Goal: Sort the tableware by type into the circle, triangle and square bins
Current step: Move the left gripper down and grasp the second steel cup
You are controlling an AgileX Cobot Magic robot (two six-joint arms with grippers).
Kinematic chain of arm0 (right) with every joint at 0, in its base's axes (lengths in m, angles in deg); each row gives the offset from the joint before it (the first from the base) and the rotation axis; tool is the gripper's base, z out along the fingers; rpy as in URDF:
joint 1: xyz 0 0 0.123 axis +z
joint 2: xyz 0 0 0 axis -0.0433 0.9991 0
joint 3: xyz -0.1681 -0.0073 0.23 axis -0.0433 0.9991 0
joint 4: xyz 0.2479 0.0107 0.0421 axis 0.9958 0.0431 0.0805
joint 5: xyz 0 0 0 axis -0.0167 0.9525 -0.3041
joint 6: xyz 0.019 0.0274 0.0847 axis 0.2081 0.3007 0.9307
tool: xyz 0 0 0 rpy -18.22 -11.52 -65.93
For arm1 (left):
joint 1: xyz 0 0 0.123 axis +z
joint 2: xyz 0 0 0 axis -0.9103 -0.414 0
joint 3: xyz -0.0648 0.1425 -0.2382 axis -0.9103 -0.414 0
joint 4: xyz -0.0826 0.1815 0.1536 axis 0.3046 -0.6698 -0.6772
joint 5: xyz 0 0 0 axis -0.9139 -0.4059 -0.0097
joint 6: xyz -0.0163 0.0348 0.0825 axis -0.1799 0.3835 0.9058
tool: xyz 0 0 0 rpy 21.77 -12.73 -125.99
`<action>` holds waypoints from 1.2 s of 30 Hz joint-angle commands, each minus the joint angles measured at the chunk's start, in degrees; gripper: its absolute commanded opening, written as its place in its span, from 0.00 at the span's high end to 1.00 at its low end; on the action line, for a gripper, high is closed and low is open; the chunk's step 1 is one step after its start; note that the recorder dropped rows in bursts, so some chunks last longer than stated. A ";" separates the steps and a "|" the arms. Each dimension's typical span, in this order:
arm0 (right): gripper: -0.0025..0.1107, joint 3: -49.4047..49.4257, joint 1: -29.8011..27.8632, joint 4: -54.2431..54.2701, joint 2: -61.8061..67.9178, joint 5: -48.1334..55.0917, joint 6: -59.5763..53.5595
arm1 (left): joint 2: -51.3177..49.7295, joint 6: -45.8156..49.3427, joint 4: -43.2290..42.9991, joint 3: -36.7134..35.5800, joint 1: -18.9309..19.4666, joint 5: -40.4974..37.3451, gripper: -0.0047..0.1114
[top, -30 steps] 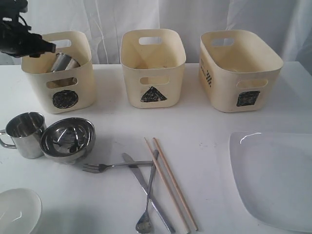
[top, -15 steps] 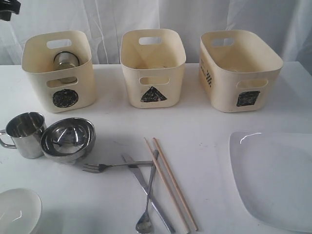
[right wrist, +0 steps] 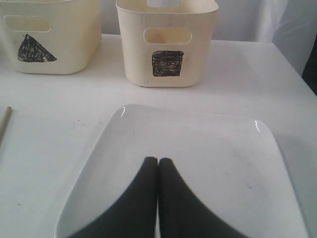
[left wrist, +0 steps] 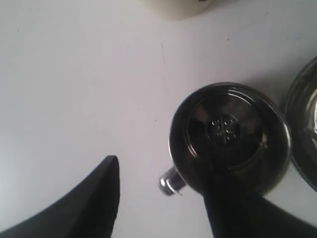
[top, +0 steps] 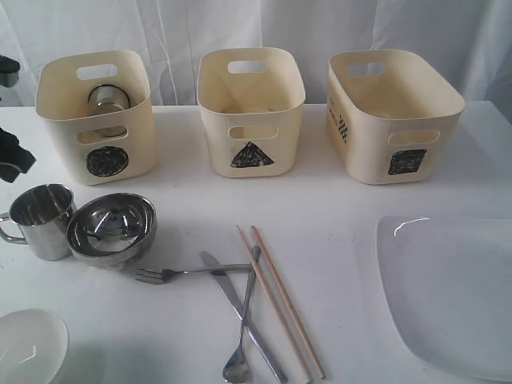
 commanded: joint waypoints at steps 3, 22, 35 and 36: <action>0.98 -0.05 -0.11 -0.56 -0.20 -0.84 0.20 | -6.98 0.03 -1.92 -2.82 -0.04 8.30 0.48; 0.98 -0.05 -0.11 -0.56 -0.20 -0.84 0.20 | -11.07 -7.82 -6.66 -2.82 -0.04 9.52 0.96; 0.98 -0.05 -0.11 -0.56 -0.20 -0.84 0.20 | 16.64 -11.27 -11.86 3.16 -0.04 8.74 0.96; 0.98 -0.05 -0.11 -0.56 -0.20 -0.84 0.20 | 17.99 -11.70 -11.06 3.16 -0.04 13.93 0.96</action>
